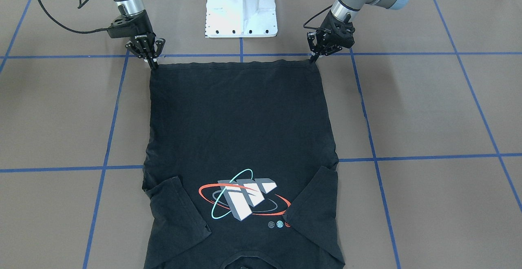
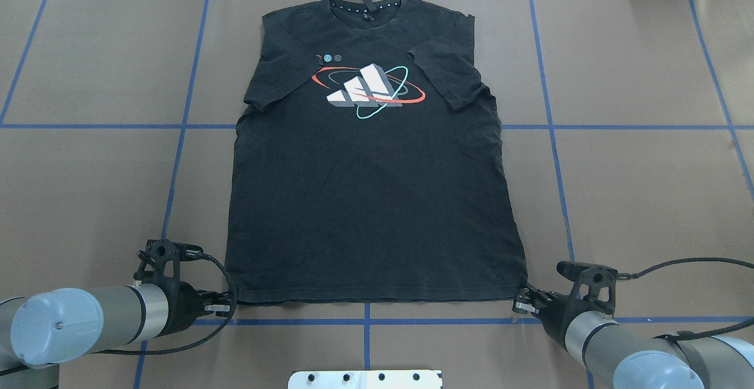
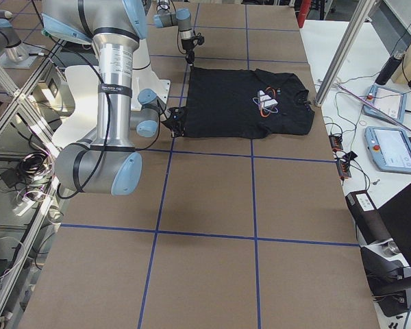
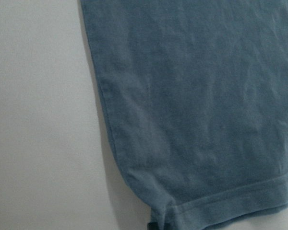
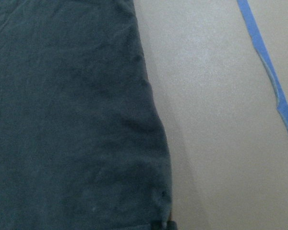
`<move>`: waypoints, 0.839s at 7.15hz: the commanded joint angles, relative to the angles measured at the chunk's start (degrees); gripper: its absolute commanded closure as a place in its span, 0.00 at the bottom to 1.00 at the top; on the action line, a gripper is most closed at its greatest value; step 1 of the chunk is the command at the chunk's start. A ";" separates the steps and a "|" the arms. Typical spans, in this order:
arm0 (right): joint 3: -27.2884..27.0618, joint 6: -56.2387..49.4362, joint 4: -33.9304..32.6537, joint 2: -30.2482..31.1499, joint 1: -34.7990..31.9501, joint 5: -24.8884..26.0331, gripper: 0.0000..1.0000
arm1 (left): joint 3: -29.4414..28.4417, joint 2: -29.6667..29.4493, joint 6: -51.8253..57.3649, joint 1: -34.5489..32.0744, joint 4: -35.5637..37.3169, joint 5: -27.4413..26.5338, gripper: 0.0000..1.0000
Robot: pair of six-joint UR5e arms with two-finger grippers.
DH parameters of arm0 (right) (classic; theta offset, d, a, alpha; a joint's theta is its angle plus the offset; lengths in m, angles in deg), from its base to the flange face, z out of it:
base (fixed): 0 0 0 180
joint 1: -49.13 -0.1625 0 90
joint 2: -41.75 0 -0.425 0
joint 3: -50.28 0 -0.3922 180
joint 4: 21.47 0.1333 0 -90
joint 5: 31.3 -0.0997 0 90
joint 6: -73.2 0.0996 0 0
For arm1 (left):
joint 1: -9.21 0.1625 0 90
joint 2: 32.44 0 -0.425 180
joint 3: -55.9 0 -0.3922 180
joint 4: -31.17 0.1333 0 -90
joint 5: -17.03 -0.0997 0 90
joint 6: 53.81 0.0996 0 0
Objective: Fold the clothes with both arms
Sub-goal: 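Grasp the hem corners with the left and right grippers, then lift the hem and carry it over the shirt toward the collar with both grippers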
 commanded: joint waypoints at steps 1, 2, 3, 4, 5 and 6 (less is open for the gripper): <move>-5.43 -0.31 -0.09 1.40 -1.02 -2.28 1.00 | 5.53 0.15 5.16 -1.67 4.45 4.42 1.00; -10.52 -0.84 -0.18 4.02 -5.90 -10.83 1.00 | 12.54 -0.29 9.04 -4.56 13.89 9.51 1.00; -15.10 -1.89 -0.26 7.01 -9.08 -20.66 1.00 | 18.52 -0.03 13.77 -5.72 18.94 13.56 1.00; -19.23 -6.16 -0.18 9.30 -8.59 -24.41 1.00 | 21.46 0.14 14.78 -6.34 20.82 16.21 1.00; -21.97 -6.90 -0.18 10.89 -5.98 -27.75 1.00 | 24.88 1.97 14.79 -6.26 21.19 16.58 1.00; -25.83 -6.99 -0.09 13.78 -0.91 -28.66 1.00 | 30.13 5.39 14.88 -3.91 21.28 19.02 1.00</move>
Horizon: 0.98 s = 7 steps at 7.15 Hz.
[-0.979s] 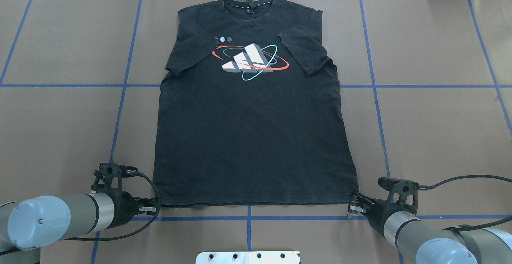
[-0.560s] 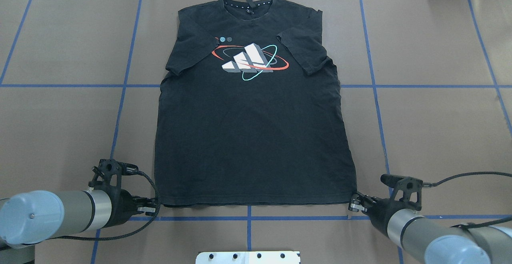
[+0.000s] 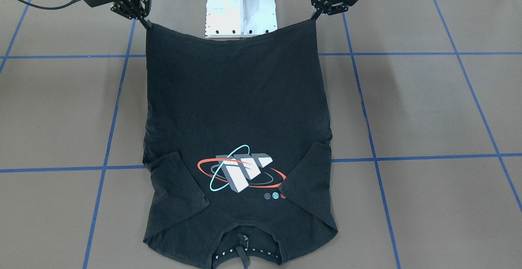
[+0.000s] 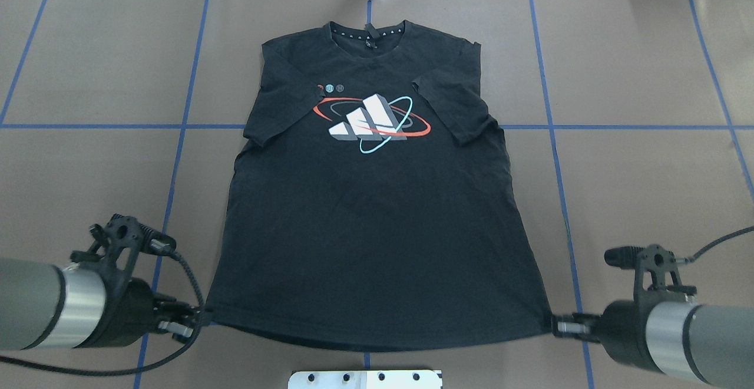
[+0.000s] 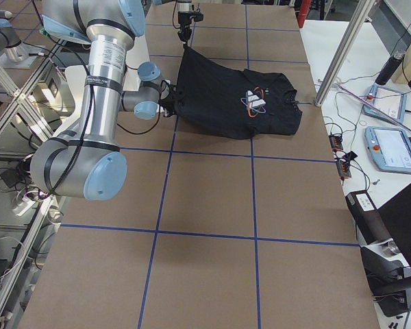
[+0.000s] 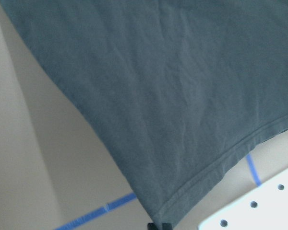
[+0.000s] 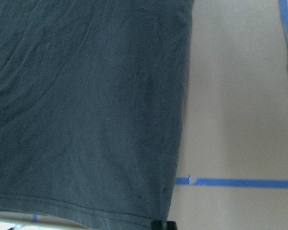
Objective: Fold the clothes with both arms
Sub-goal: 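Lift the hem and carry it over the shirt toward the collar with both grippers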
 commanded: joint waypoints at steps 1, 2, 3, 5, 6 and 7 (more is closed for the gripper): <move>-8.11 -0.77 -0.01 5.00 9.52 -2.59 1.00 | 10.49 5.94 0.28 6.42 0.64 2.91 1.00; -8.41 -0.68 -0.01 4.85 10.01 -2.33 1.00 | 12.37 6.75 0.20 7.78 0.64 2.91 1.00; -8.24 -0.68 -0.10 4.58 8.10 -1.02 1.00 | 10.74 5.80 0.02 7.53 1.51 2.56 1.00; -3.79 -0.68 -0.28 0.31 -1.62 -0.13 1.00 | -1.15 -2.67 0.37 -0.85 1.52 1.86 1.00; 1.55 -0.68 -0.28 -3.73 -7.42 -0.13 1.00 | -8.37 -8.74 0.46 -5.52 1.52 -1.28 1.00; 8.65 -0.68 -0.28 -10.90 -13.05 -0.30 1.00 | -14.10 -12.63 0.55 -7.74 1.43 -6.62 1.00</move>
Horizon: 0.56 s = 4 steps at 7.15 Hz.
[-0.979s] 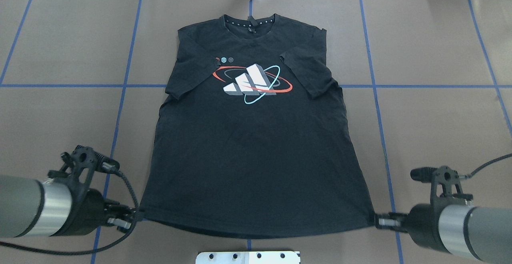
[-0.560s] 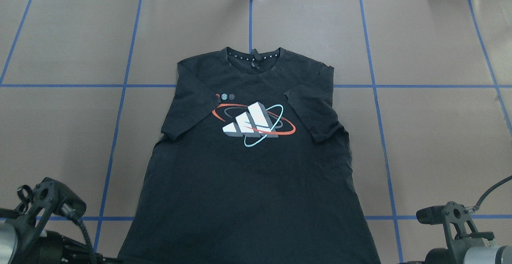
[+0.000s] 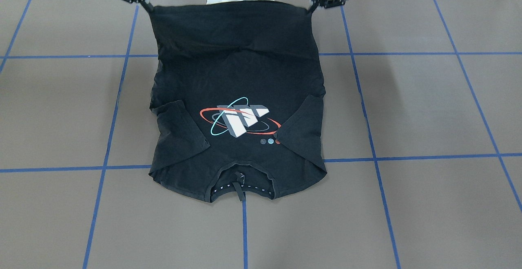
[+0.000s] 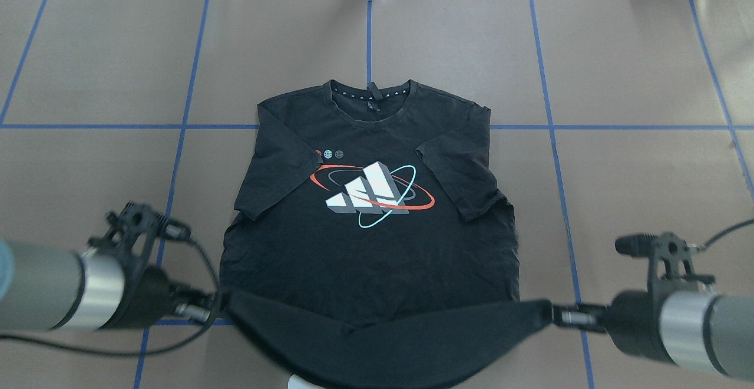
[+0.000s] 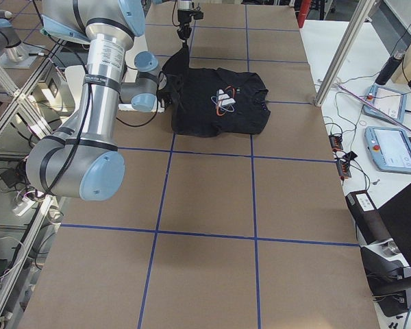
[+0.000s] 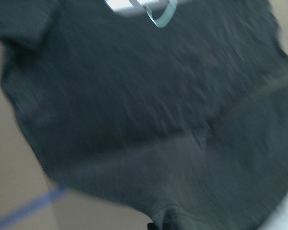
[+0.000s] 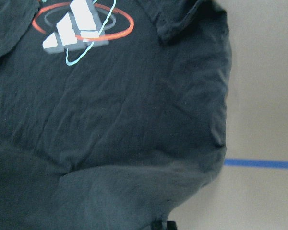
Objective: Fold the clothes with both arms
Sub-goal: 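Lift the hem and carry it over the shirt toward the collar with both grippers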
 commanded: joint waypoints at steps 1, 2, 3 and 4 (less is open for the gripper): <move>13.27 0.00 -0.09 -11.85 -11.32 0.08 1.00 | -10.45 -8.22 0.21 -6.12 -0.15 -8.14 1.00; 14.11 0.00 -0.09 -13.38 -14.58 0.08 1.00 | -10.66 -9.37 0.12 -8.76 -0.24 -8.26 1.00; 14.12 0.00 -0.09 -14.09 -17.22 0.08 1.00 | -10.66 -10.26 0.12 -11.39 -0.24 -8.26 1.00; 14.12 0.00 -0.96 -16.10 -19.43 0.08 1.00 | -10.92 -10.79 0.12 -13.51 -0.24 -8.26 1.00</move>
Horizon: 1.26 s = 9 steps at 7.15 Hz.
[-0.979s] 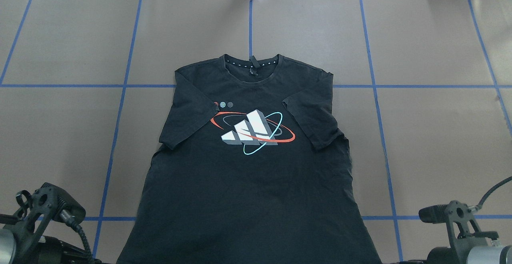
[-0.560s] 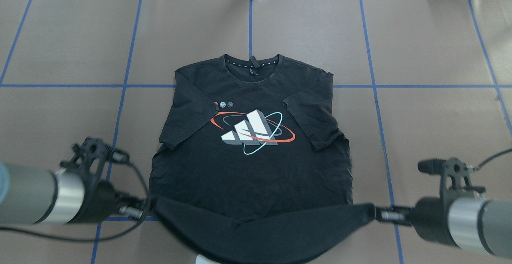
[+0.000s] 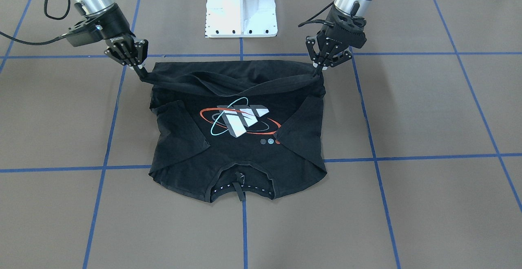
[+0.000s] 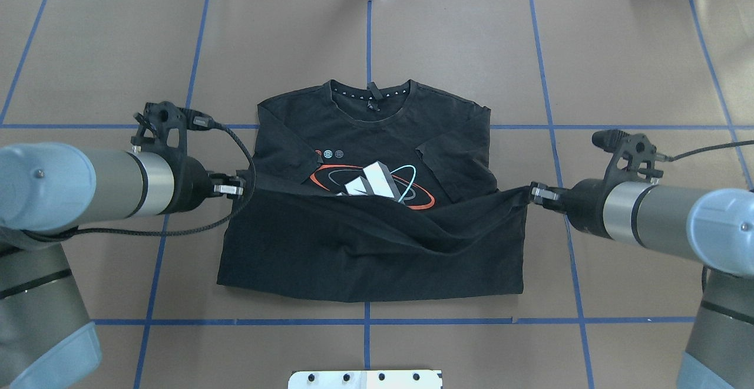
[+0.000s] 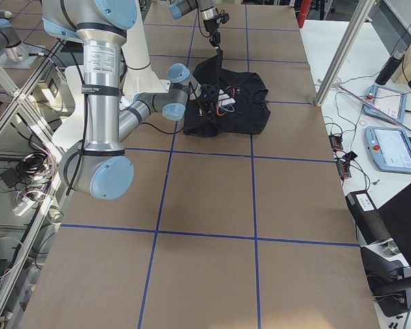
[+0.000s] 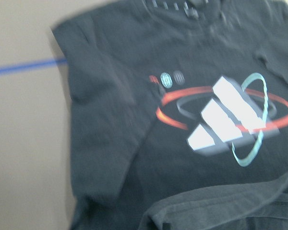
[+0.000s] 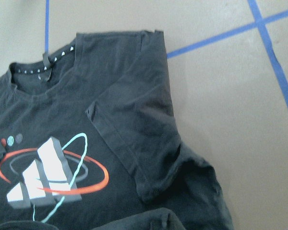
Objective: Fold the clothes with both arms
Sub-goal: 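Lift the hem and carry it over the shirt toward the collar with both grippers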
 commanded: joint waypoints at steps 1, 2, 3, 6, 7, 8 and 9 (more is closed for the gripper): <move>0.62 0.00 -5.96 -6.21 -4.42 0.09 1.00 | -1.09 -1.54 -0.01 -4.18 -0.01 -0.27 1.00; 1.06 0.00 -13.41 -12.08 -5.65 0.09 1.00 | -4.49 -4.42 0.08 -5.76 -0.01 -0.27 1.00; 1.93 0.00 -18.97 -16.40 -6.88 0.09 1.00 | -8.96 -7.67 0.17 -7.35 -0.10 -0.27 1.00; 11.22 -0.70 -20.52 -22.66 -10.84 0.01 1.00 | -21.28 -15.51 6.65 -12.88 -0.80 -0.18 1.00; 15.52 -0.70 -20.52 -25.29 -11.19 0.09 1.00 | -25.05 -16.13 6.76 -13.68 -2.54 -0.18 1.00; 20.87 -0.70 -20.43 -27.67 -11.20 0.09 1.00 | -30.31 -18.49 6.85 -13.78 -4.21 -1.48 1.00; 24.93 -0.88 -20.08 -29.35 -11.20 0.09 1.00 | -38.28 -23.04 7.11 -13.69 -4.84 -3.06 1.00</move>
